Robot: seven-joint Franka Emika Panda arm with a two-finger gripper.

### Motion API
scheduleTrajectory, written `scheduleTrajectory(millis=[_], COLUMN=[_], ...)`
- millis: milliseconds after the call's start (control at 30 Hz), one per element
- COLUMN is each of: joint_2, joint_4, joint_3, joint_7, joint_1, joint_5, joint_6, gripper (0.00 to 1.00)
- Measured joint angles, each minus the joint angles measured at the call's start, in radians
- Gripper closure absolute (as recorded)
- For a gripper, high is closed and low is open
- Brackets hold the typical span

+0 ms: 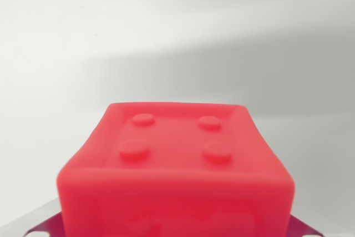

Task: Destack cube

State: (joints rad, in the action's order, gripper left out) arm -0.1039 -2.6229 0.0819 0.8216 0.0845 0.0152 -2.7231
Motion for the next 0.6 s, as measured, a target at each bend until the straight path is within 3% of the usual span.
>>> scheduleTrajectory(millis=[600], joint_2=[-0.018], joint_4=[0.005], joint_3=[0.023], joint_7=[-0.043], joint_1=[0.053], joint_5=[0.012], joint_6=[-0.010], gripper=[1.00])
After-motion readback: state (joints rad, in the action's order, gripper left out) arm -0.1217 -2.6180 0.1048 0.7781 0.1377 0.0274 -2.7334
